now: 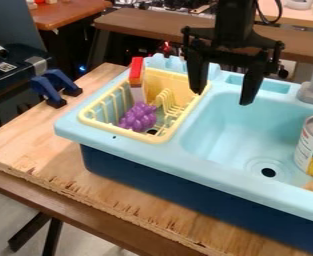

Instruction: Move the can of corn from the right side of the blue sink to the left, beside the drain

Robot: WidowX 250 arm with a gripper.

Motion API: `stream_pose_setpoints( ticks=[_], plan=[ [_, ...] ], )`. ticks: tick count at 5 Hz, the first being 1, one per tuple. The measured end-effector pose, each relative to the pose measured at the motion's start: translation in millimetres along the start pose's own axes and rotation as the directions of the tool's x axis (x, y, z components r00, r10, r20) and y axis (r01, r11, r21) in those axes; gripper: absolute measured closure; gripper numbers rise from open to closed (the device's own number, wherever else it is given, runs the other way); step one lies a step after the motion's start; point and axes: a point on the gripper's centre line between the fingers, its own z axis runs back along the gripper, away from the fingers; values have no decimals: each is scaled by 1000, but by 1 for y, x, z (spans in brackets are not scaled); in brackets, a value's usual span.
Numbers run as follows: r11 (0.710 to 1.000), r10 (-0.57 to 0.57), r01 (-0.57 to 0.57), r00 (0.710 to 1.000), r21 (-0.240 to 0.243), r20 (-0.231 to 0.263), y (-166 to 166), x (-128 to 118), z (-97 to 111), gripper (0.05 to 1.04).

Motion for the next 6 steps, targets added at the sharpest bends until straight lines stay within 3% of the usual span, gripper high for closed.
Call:
stream_pose_setpoints(
  ticks=[1,2,3,4,6],
  plan=[
    [1000,-7,7,999,15,-40,-2,-1,-14,82],
    [998,-68,68,997,1,-32,-30,7,-25,82],
    [989,-112,116,993,-88,45,-64,9,-26,82],
    [978,-140,149,987,-148,73,-88,16,-39,82],
    [963,-167,186,980,-194,112,-99,42,-43,82]
  ],
)
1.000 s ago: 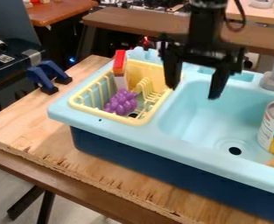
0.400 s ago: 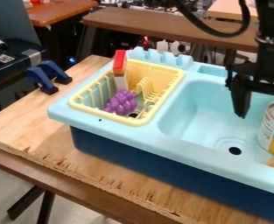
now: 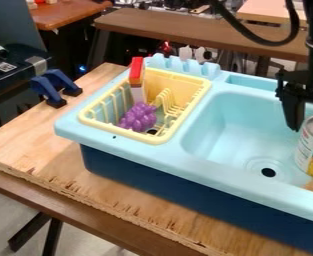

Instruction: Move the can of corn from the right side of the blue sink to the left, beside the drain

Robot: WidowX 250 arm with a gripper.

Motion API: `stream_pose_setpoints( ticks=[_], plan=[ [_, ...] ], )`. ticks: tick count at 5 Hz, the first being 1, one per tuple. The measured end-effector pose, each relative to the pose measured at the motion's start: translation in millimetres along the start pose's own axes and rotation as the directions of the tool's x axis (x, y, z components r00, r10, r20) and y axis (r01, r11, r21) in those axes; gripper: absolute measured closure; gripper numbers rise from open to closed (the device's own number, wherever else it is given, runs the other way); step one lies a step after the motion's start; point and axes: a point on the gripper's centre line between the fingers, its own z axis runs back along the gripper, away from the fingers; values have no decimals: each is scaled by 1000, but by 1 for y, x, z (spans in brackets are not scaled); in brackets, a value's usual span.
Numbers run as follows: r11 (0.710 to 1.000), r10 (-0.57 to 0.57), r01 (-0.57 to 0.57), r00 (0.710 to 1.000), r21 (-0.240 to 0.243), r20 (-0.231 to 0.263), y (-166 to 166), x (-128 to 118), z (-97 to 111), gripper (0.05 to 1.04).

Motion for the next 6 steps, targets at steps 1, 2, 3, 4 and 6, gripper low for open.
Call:
stream_pose_setpoints(
  ticks=[1,2,3,4,6],
  plan=[
    [1000,-11,11,1000,-7,26,-1,18,-1,82],
    [999,-13,14,999,-31,42,-5,24,-3,82],
    [997,-18,20,1000,-69,22,-11,28,-17,82],
    [998,-25,25,1000,-65,-4,-12,30,-19,82],
    [999,-40,38,997,-38,-63,-16,32,-30,83]
  ],
)
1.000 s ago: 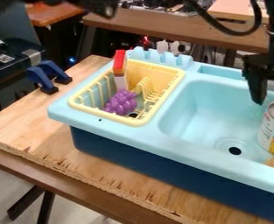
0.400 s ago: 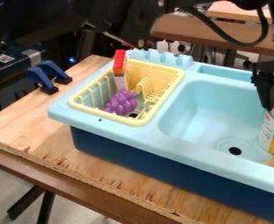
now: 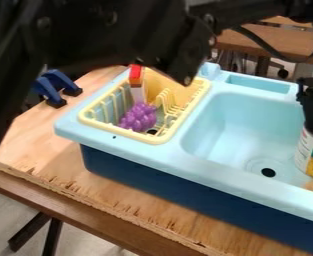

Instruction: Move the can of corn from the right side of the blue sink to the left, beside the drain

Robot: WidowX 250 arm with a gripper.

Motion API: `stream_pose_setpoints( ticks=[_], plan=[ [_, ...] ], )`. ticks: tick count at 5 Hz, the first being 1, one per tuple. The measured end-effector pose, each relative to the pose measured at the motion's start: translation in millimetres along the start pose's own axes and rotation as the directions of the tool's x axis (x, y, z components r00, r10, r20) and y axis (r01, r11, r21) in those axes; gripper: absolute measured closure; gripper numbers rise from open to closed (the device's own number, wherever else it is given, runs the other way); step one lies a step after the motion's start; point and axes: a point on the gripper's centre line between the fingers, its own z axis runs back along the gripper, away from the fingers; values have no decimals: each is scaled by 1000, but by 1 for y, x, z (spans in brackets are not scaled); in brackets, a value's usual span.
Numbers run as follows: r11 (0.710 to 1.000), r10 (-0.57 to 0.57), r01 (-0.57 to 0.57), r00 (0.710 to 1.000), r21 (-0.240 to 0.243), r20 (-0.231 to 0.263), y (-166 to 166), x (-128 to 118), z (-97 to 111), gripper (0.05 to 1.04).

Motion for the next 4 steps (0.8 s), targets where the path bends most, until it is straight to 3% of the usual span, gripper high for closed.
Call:
stream_pose_setpoints(
  ticks=[2,3,4],
  plan=[
    [997,12,-3,992,73,-127,5,-5,-4,82],
    [990,62,-33,976,138,-210,11,-15,0,82],
    [974,113,-56,960,221,-254,20,-25,4,82]
  ],
)
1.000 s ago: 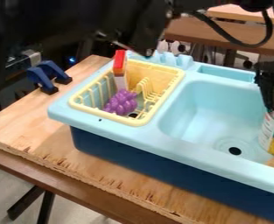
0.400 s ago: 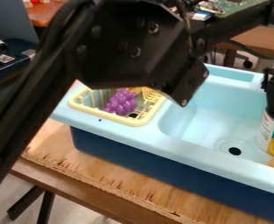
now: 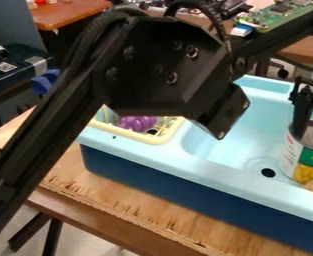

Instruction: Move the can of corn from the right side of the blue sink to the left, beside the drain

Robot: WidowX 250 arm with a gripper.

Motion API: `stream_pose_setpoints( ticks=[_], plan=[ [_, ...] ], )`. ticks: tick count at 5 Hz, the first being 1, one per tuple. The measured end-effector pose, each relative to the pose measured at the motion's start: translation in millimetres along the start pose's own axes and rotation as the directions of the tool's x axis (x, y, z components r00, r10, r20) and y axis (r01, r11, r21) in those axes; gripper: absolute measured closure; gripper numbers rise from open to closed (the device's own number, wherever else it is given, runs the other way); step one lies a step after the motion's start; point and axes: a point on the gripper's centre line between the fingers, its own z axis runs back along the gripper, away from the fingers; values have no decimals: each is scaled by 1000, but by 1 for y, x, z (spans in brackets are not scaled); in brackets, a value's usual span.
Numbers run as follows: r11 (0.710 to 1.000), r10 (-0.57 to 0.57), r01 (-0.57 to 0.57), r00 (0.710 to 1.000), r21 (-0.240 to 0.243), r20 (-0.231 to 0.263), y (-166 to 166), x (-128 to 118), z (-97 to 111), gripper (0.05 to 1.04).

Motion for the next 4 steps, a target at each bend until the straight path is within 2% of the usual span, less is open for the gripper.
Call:
stream_pose_setpoints(
  ticks=[1,2,4],
  plan=[
    [996,49,-47,998,79,-35,15,-14,2,82],
    [989,87,-82,995,125,-39,28,-27,4,82],
    [984,155,-152,988,95,-20,66,-39,2,83]
  ],
)
